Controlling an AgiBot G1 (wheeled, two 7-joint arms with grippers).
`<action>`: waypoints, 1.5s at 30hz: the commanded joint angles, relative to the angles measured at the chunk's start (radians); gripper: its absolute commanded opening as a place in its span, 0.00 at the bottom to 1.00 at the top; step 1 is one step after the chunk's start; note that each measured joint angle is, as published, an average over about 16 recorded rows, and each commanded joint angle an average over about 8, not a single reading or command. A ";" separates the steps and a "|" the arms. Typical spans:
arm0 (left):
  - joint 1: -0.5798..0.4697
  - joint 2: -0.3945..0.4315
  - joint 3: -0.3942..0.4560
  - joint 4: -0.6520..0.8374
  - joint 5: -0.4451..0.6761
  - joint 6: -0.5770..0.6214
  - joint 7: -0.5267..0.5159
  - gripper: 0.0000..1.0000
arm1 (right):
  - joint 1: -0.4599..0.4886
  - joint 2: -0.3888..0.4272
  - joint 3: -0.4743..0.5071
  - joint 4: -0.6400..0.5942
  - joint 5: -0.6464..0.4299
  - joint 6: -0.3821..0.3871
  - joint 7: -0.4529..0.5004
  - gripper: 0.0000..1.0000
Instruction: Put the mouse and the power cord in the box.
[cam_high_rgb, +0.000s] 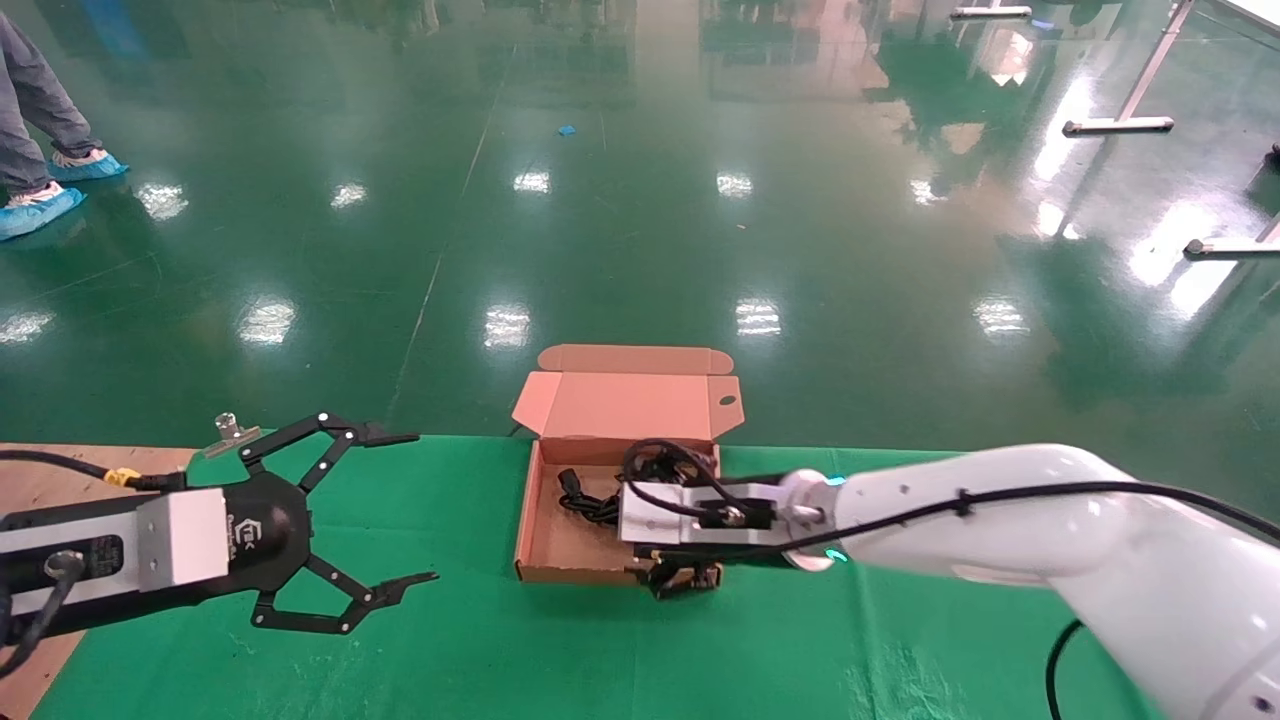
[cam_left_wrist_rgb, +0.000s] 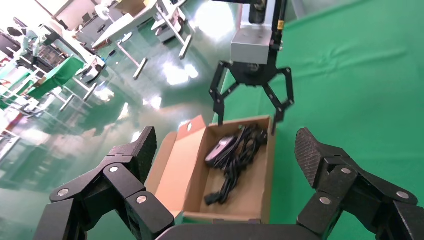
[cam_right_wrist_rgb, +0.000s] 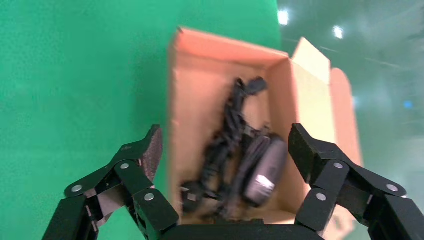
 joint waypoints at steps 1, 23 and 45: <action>0.013 -0.005 -0.016 -0.033 -0.003 -0.002 -0.042 1.00 | -0.018 0.025 0.034 0.022 0.027 -0.030 0.013 1.00; 0.161 -0.066 -0.196 -0.404 -0.034 -0.027 -0.513 1.00 | -0.220 0.304 0.413 0.269 0.322 -0.363 0.153 1.00; 0.308 -0.126 -0.376 -0.775 -0.066 -0.052 -0.983 1.00 | -0.422 0.583 0.791 0.516 0.616 -0.696 0.294 1.00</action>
